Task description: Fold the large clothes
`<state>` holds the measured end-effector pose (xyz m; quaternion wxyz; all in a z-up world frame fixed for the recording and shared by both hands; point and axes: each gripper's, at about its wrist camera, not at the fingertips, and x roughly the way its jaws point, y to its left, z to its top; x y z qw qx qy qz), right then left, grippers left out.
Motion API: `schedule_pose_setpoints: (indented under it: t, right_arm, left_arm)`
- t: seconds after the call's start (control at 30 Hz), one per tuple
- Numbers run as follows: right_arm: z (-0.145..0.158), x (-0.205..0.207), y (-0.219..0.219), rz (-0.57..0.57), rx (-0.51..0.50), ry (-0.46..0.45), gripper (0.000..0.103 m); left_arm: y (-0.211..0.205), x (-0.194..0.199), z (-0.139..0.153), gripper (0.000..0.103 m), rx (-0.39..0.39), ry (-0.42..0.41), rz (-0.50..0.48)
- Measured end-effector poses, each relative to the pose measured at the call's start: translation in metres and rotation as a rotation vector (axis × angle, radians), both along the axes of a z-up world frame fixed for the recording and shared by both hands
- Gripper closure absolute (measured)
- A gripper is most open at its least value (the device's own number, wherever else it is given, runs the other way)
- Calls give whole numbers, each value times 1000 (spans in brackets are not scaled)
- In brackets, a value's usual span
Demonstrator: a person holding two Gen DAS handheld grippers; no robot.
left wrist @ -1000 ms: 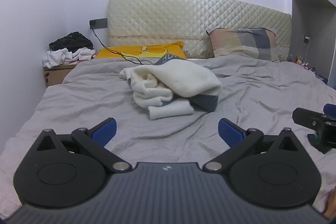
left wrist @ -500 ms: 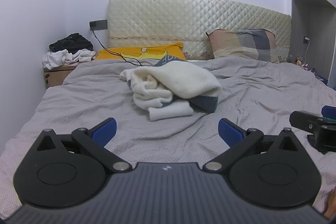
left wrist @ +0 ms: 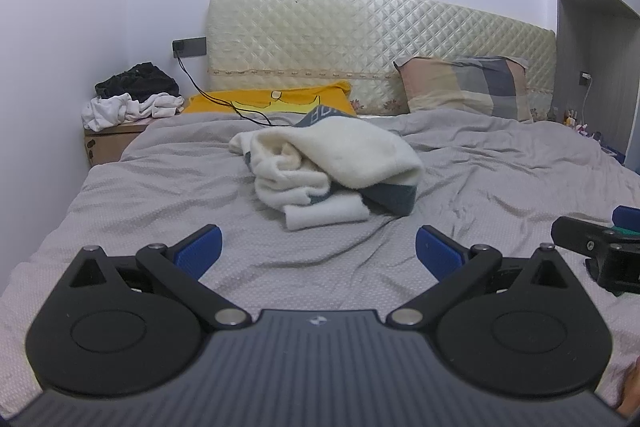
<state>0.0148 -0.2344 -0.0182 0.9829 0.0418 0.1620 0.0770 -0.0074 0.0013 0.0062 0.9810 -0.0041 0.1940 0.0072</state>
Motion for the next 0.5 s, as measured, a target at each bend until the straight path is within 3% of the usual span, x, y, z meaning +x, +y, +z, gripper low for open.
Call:
schedule_pose_setpoints:
  t: [0.5]
  right_arm:
    - [0, 2, -1, 1, -5, 5, 0]
  left_arm:
    - [-2, 0, -3, 0, 0, 2, 0]
